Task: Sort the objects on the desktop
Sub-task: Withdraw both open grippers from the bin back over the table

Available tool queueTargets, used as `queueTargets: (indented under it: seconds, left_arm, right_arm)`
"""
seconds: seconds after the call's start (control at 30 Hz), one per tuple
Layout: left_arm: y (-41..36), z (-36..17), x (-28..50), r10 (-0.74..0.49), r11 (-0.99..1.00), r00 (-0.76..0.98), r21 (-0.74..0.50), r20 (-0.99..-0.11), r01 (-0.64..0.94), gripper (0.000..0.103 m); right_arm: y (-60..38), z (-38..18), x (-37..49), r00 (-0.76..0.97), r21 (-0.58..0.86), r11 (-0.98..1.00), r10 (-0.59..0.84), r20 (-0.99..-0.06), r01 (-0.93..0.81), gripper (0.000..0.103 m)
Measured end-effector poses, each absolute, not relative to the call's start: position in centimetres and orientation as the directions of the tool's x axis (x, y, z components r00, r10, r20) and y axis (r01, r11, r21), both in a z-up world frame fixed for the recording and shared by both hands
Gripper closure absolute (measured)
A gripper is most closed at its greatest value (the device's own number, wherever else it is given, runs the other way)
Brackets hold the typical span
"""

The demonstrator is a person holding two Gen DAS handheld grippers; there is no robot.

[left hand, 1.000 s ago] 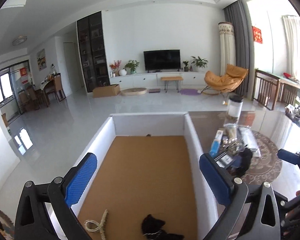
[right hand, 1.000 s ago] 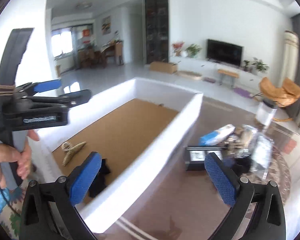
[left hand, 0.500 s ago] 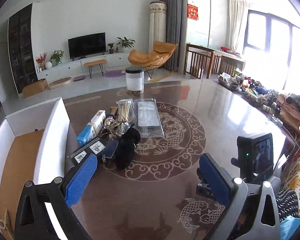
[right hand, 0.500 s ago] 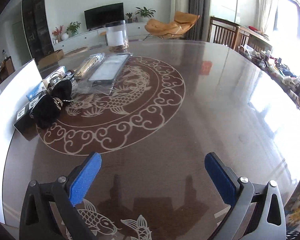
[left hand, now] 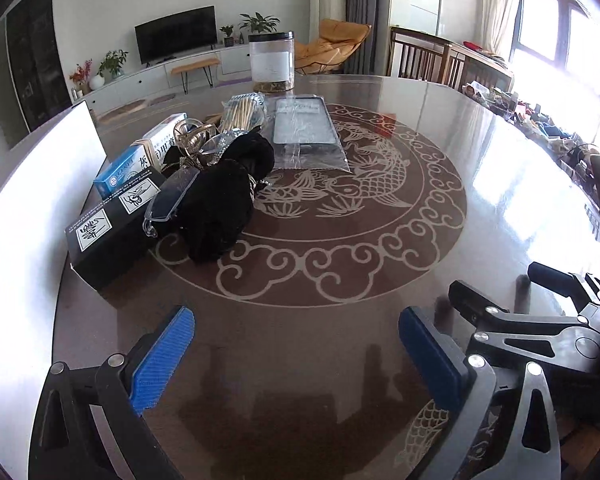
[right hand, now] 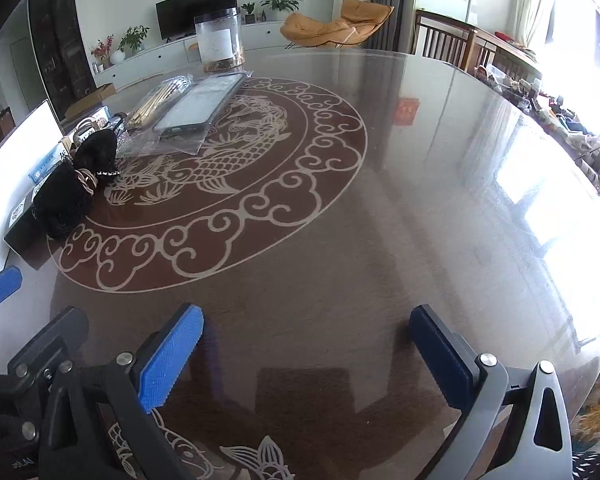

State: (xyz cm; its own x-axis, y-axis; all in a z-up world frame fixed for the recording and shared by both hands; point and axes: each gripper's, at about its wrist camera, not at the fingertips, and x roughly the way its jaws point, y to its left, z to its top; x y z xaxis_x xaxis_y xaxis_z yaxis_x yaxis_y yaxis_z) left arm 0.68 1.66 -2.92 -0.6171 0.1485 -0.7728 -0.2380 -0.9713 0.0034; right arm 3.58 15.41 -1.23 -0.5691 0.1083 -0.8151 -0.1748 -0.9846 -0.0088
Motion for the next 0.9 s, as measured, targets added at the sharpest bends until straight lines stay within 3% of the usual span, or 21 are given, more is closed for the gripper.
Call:
queueTargets:
  seconds: [0.57, 0.9]
  left_arm:
    - [0.4, -4.5, -0.8, 0.140, -0.983, -0.563, -0.044, -0.815, -0.181, 0.000]
    - [1.1, -4.9, -0.8, 0.103, -0.983, -0.558, 0.002, -0.824, -0.184, 0.000]
  right_arm:
    - [15.4, -0.7, 4.3, -0.572, -0.013, -0.983, 0.118, -0.812, -0.184, 0.000]
    - [15.5, -0.5, 4.6, -0.581, -0.010, -0.982, 0.121, -0.805, -0.190, 0.000]
